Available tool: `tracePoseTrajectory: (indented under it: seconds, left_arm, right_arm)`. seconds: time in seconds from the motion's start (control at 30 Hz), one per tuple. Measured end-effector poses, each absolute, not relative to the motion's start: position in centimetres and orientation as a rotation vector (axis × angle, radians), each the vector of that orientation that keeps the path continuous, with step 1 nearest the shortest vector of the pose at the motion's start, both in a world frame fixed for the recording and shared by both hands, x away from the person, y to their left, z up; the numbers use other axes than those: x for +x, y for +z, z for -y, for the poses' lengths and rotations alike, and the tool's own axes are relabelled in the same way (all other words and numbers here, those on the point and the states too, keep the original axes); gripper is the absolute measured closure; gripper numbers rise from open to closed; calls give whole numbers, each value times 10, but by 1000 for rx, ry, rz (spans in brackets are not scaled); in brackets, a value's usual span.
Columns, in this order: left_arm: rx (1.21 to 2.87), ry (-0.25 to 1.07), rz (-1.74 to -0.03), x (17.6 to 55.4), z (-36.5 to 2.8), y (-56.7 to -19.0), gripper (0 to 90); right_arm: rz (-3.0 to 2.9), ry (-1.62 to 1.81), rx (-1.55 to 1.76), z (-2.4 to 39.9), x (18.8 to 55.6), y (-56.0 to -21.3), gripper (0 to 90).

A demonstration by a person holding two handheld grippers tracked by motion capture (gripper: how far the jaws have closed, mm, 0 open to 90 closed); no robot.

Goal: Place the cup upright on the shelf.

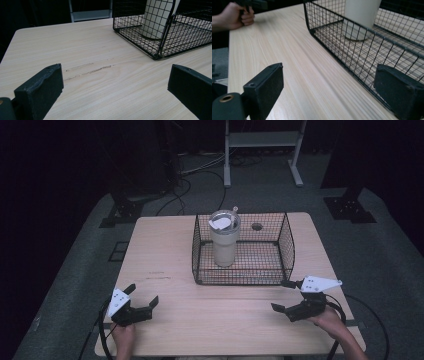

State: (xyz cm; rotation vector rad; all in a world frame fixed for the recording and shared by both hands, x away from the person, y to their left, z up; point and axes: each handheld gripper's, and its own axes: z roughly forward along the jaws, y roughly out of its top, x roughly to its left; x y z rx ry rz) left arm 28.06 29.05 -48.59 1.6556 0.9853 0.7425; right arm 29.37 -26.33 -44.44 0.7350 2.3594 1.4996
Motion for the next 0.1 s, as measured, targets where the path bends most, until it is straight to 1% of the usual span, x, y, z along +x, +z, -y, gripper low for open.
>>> tracePoseTrajectory:
  seconds: [0.1]
  left_arm:
    - [1654,741,-990,281,-290,-486,0]
  right_arm:
    - [-2333,1494,736,260,286,-449,88]
